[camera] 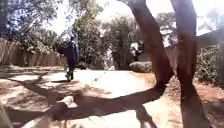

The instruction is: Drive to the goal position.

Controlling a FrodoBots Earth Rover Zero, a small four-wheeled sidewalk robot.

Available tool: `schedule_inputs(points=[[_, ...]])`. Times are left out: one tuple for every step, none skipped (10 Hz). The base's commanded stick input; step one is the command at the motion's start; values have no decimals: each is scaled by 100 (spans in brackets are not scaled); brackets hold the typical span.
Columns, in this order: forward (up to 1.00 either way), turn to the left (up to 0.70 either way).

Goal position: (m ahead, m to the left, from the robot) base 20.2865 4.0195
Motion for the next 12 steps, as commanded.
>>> schedule_inputs(points=[[70,0],[70,0],[70,0],[70,0],[70,0],[70,0],[70,0],[70,0],[70,0],[70,0],[70,0],[70,0]])
